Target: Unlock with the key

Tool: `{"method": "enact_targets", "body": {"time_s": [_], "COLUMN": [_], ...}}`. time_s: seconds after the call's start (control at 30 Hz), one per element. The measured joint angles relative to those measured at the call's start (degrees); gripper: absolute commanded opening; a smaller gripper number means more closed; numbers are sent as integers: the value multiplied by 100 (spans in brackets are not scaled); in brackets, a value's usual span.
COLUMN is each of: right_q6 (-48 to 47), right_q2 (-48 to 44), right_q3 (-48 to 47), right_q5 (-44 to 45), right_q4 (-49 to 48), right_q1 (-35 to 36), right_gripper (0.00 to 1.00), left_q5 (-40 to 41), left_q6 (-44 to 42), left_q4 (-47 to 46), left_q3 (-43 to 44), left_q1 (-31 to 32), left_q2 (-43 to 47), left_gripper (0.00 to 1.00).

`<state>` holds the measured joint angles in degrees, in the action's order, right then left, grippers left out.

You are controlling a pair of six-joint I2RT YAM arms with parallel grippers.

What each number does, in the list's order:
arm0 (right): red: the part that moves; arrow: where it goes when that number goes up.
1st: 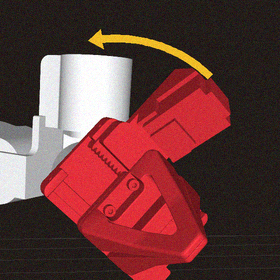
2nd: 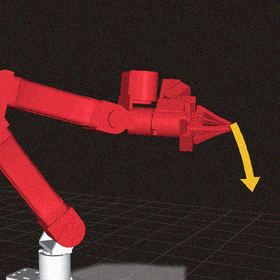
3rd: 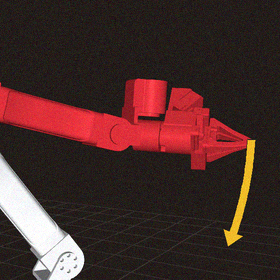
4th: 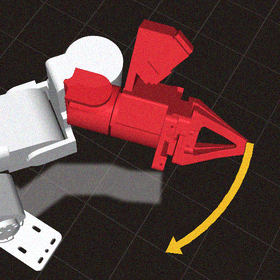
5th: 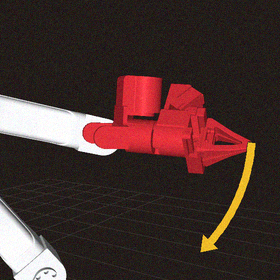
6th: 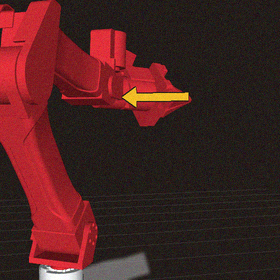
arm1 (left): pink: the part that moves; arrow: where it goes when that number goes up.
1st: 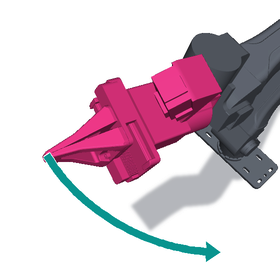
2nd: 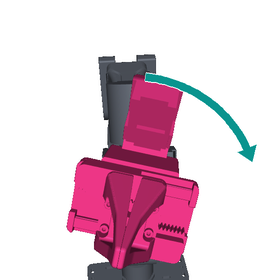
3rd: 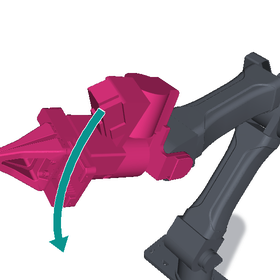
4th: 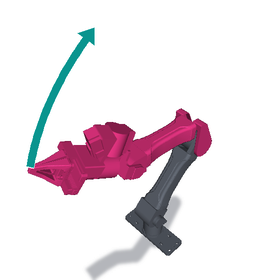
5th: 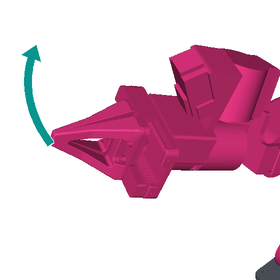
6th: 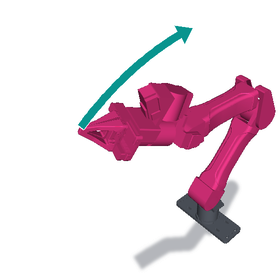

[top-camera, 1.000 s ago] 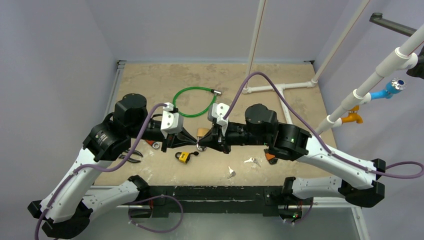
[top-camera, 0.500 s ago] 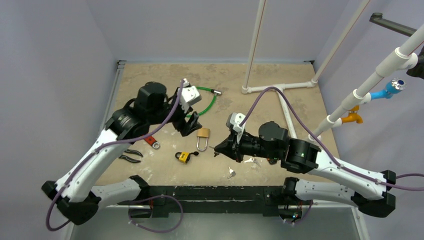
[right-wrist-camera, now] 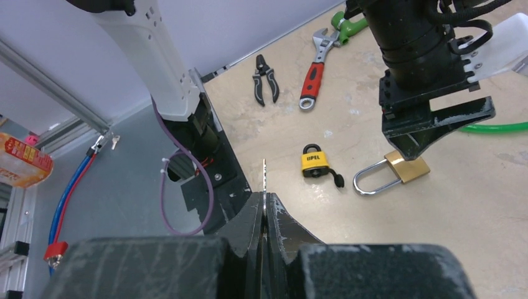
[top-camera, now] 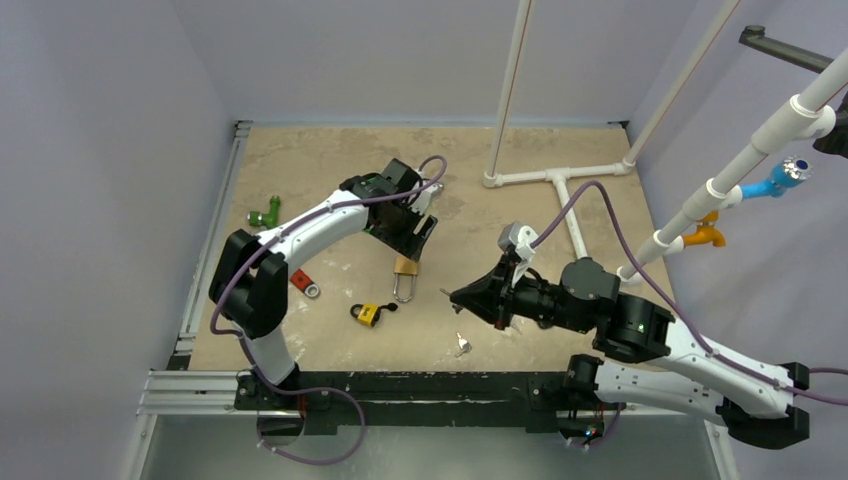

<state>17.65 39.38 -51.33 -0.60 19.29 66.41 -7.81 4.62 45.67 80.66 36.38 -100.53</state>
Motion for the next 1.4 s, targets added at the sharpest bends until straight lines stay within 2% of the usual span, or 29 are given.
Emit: {"method": "enact_targets", "body": {"time_s": [0.17,0.53,0.83,0.93,1.07,1.13,1.4], "right_q6": [76,9,-55,-59,-59,-59,-59], "right_q2": [227,815,1169,1226,1239,1237,1222], "right_q3": [-146,-962,-1189,-1202,-1204,-1209,-1209], "right_q5": [7,-44,-188,-197,-208,-210,-192], "right_q4": [48,55,52,52,48,44,46], "right_q1": [0,0,0,0,0,0,0], "right_gripper": [0,0,0,0,0,0,0], "left_q5": [94,219,341,378,402,396,310], "left_q6": [323,986,1128,1126,1054,973,562], "left_q4": [-391,-927,-1451,-1591,-1792,-1882,-2334], "left_q3": [-98,-953,-1005,-883,-857,-883,-1471], "left_q1": [11,142,142,166,205,238,463], "left_q2": [-68,-352,-669,-793,-833,-833,-452], "left_gripper": [70,68,67,64,53,52,64]}}
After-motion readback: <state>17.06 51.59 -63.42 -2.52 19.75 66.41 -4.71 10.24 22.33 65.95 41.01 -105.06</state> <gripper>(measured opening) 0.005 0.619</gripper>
